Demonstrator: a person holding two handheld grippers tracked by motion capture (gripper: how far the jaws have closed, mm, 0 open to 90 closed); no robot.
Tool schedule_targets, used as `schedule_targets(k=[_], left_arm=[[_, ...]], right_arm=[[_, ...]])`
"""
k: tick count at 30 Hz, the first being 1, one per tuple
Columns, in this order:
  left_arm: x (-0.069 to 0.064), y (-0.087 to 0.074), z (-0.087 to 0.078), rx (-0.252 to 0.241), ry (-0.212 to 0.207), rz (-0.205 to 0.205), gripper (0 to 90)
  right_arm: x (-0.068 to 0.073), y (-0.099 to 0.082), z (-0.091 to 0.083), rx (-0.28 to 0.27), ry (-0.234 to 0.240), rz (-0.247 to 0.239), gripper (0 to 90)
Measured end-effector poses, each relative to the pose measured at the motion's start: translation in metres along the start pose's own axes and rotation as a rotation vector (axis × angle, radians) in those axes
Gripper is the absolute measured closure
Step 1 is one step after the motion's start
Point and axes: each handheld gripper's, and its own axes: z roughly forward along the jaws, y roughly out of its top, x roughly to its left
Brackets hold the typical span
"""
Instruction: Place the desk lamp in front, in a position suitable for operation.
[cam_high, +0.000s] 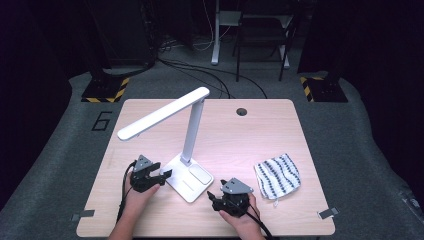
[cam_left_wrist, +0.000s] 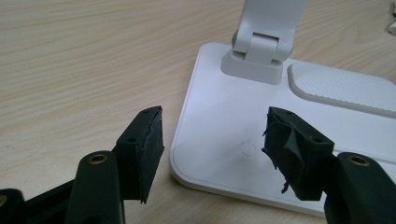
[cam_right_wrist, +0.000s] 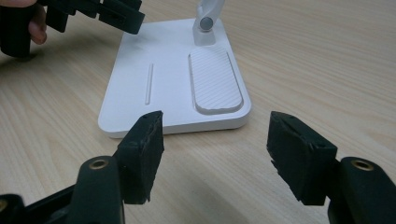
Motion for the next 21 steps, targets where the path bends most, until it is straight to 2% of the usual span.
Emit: schedule_targets(k=[1, 3, 14, 18, 21], left_arm=[[-0.0019, 0.0006, 0.0024, 0.019, 0.000, 0.017, 37.1], [-0.0027, 0.0007, 0.0044, 0.028, 0.000, 0.021, 37.0], [-0.0027, 0.0001, 0.0068, 0.037, -0.010, 0.005, 36.0], [-0.0057, -0.0008, 0.0076, 0.051, -0.018, 0.018, 36.8], [-0.0078, -0.0013, 0.0071, 0.055, -0.022, 0.023, 36.8]], right_arm=[[0.0022, -0.0004, 0.0005, 0.010, 0.003, 0.013, 36.1], [0.0023, -0.0006, 0.0003, 0.012, 0.012, 0.012, 36.9], [0.0025, -0.0020, 0.0017, 0.027, 0.022, 0.033, 37.1], [0.0004, -0.0017, 0.0035, 0.054, 0.024, 0.049, 37.8], [0.0000, -0.0011, 0.0044, 0.046, 0.025, 0.052, 37.8]])
